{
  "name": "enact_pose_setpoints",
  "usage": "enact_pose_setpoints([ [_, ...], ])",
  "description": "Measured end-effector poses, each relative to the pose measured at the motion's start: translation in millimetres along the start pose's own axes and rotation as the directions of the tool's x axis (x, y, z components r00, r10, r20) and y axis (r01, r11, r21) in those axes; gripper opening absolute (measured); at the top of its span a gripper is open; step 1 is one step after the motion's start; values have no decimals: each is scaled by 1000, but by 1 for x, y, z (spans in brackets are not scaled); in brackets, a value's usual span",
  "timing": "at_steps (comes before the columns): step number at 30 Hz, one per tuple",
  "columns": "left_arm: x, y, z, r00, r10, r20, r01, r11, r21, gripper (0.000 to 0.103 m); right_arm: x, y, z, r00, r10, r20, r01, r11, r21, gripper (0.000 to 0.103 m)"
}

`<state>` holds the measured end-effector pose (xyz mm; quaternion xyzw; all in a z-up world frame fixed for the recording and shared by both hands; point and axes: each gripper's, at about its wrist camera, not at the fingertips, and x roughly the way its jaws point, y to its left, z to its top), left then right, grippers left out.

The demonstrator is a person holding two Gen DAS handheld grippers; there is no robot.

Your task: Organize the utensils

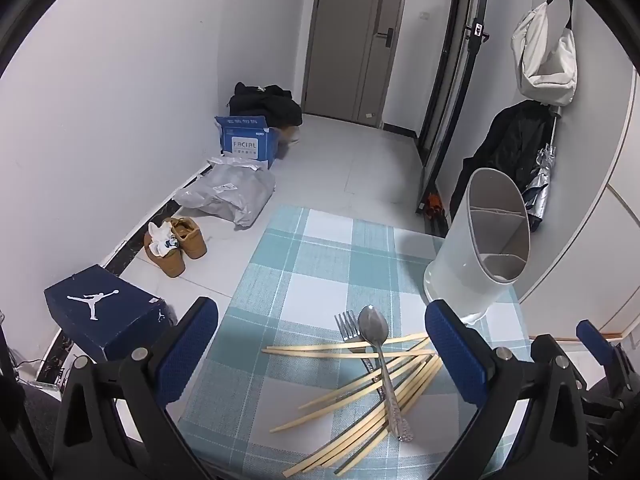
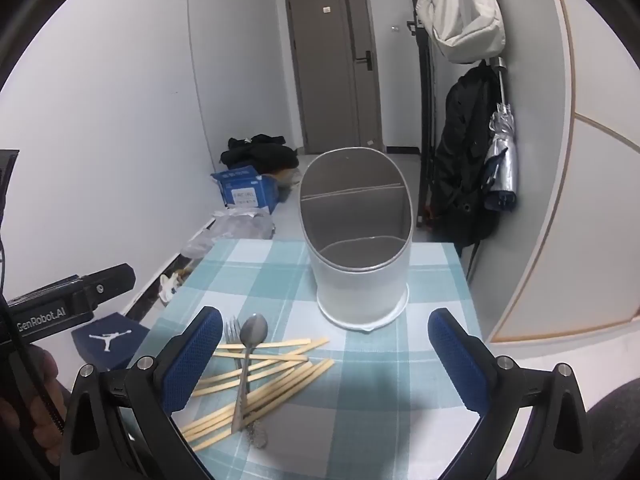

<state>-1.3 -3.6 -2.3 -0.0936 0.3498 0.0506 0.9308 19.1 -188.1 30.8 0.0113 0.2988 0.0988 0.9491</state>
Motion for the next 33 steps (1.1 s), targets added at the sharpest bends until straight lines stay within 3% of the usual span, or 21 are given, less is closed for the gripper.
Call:
enact_pose_setpoints([
  [33,2,0,-2,1000,9,-2,-9,1000,-3,102,-5,7,-2,999,-27,30,29,999,-41,103],
])
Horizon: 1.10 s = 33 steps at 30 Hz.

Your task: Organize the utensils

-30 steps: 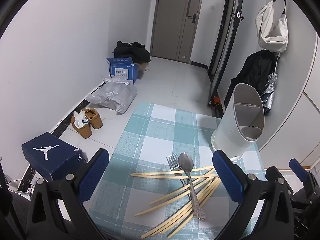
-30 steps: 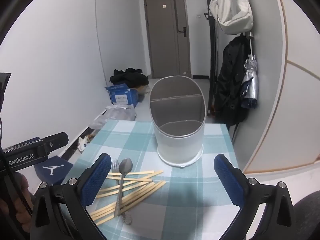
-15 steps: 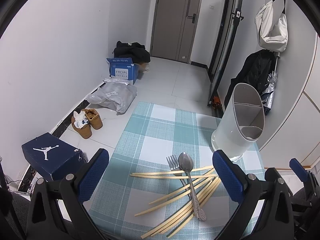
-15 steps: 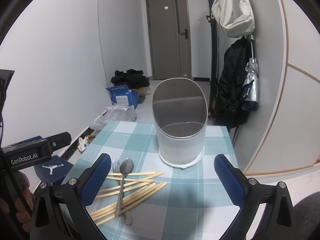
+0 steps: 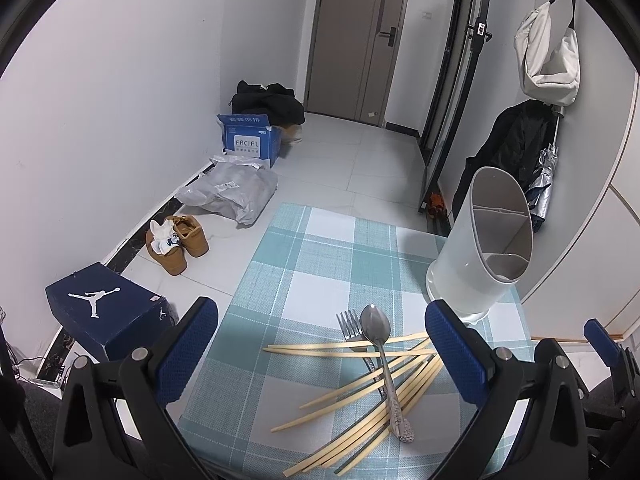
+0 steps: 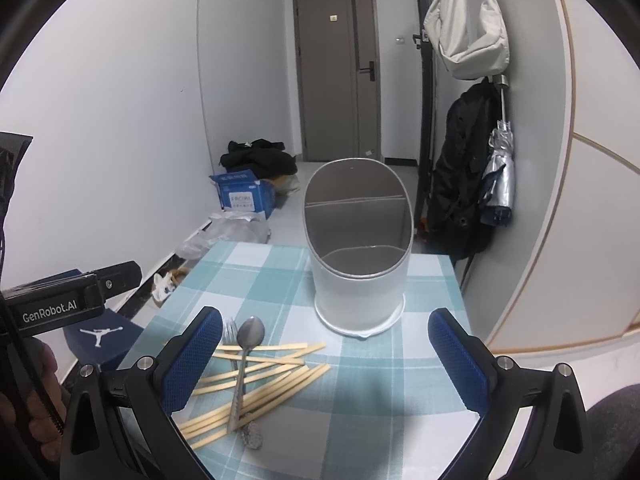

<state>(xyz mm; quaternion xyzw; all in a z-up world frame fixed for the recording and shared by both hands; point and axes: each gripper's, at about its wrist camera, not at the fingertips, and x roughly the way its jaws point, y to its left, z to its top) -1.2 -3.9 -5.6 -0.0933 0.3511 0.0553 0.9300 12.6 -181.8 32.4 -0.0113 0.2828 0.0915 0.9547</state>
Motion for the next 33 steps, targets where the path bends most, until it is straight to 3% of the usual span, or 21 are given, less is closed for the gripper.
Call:
enact_pose_setpoints([
  [18,3,1,0,1000,-4,-14,4,1000,-12,102,0,-1,1,1000,13,-2,-13,1000,-2,103],
  [28,10,8,3,998,-26,-48,23,998,-59,102,-1,2,0,997,76,25,-75,997,-10,103],
  [33,21,22,6,996,-23,-87,13,993,-114,102,7,3,-1,993,120,-2,-120,993,-13,103],
])
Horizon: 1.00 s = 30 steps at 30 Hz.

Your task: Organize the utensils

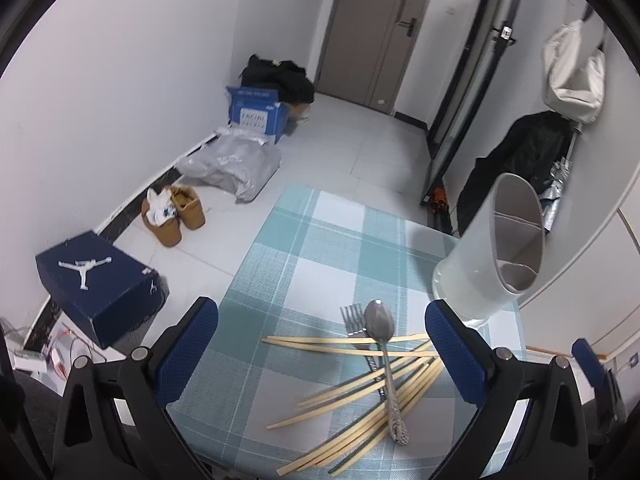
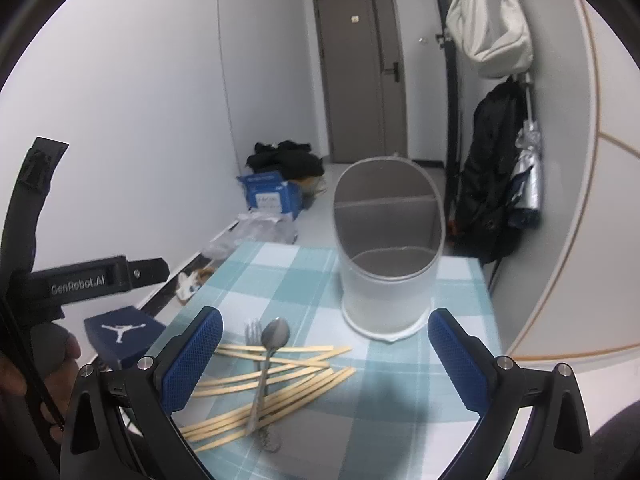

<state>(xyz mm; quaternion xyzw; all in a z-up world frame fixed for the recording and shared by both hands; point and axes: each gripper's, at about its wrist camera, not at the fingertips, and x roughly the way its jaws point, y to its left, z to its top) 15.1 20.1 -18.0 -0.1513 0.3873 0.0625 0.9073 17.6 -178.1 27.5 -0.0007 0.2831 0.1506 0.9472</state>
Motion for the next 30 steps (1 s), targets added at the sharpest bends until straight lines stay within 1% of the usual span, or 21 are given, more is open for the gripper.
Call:
enact_pose_setpoints([
  [4,12,16,7,999,2,-42,-5,998,-70,102,21,6,1,997,18,-81,-21,999,-31,102],
  [7,21,27,13,997,4,-72,-12,993,-122,102,45,14,5,984,63,-165,-71,997,-40,99],
  [8,24,30,15,997,4,-80,-15,991,-136,102,55,16,5,977,82,-198,-91,995,-41,98],
  [9,27,34,16,996,5,-87,-18,988,-150,102,64,19,5,969,96,-228,-109,993,-44,95],
  [10,30,38,18,995,6,-95,-22,986,-165,102,74,22,4,961,103,-256,-119,992,-47,90],
  [12,35,46,22,994,7,-107,-28,980,-195,102,99,29,1,939,115,-323,-133,991,-35,83],
  [13,38,49,23,994,8,-113,-31,978,-208,102,112,31,-1,927,118,-357,-136,990,-26,77],
  [14,40,53,25,993,8,-121,-35,974,-222,102,125,34,-4,913,117,-392,-135,991,-18,74],
  [15,42,57,26,991,5,-130,-36,970,-240,102,135,36,-6,902,118,-415,-135,991,-12,69],
  [17,45,65,28,990,-1,-143,-38,962,-270,102,153,40,-12,884,117,-453,-133,991,-4,66],
  [19,48,69,29,988,-5,-154,-41,955,-292,102,167,44,-16,874,94,-476,-117,993,-19,60],
  [23,54,77,31,984,-6,-176,-50,949,-312,102,186,47,-22,856,63,-512,-101,994,-48,58],
  [25,56,78,31,982,-5,-187,-56,947,-318,102,190,47,-23,845,55,-531,-103,993,-61,55],
  [29,58,82,33,980,-15,-197,-52,942,-332,102,189,54,-24,853,29,-520,-111,986,-126,52],
  [30,58,82,33,980,-17,-197,-51,941,-335,102,187,56,-24,856,25,-516,-115,983,-143,50],
])
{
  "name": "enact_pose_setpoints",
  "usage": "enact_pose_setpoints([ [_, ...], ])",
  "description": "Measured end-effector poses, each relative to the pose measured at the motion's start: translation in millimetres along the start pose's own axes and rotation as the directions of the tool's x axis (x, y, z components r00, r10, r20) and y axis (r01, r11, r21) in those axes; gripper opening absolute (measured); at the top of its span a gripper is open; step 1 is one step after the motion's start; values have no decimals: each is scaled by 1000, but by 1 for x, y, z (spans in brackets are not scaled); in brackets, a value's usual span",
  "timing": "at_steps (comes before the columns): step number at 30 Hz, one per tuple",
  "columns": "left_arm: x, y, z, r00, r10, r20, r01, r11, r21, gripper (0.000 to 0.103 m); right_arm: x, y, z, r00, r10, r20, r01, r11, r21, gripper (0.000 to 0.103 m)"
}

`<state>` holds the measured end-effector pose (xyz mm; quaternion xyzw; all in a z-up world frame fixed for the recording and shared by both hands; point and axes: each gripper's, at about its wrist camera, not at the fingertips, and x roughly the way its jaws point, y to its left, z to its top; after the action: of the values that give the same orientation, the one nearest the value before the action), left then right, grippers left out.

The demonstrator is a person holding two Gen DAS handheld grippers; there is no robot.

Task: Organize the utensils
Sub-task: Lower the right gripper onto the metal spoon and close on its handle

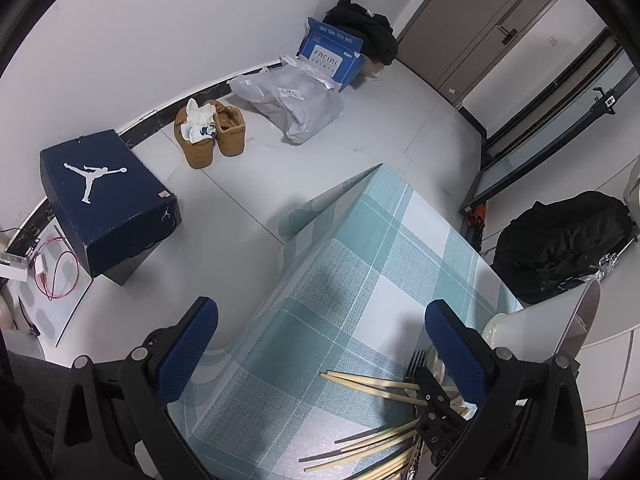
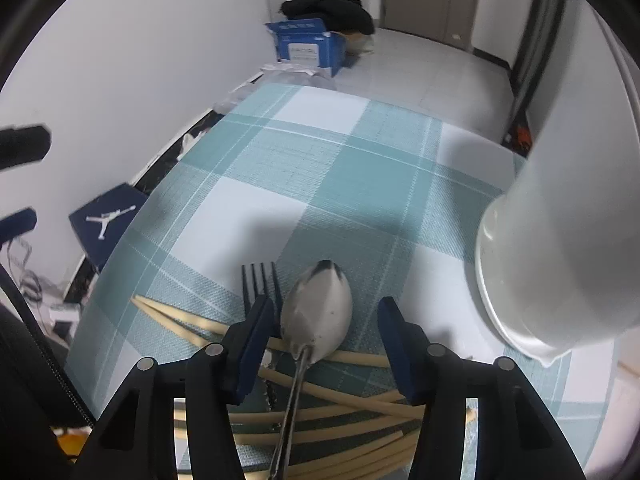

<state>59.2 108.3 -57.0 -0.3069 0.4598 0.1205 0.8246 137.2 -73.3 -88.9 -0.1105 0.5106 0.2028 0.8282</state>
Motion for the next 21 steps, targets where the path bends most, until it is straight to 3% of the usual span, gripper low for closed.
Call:
enact_pose_setpoints([
  [5,-1,-3,-1,1000,1,9,-1,1000,12,102,1,3,0,1000,24,5,-24,999,-23,35],
  [21,6,-9,-10,997,66,30,-68,995,69,102,-14,-1,-1,996,46,72,-48,999,20,35],
])
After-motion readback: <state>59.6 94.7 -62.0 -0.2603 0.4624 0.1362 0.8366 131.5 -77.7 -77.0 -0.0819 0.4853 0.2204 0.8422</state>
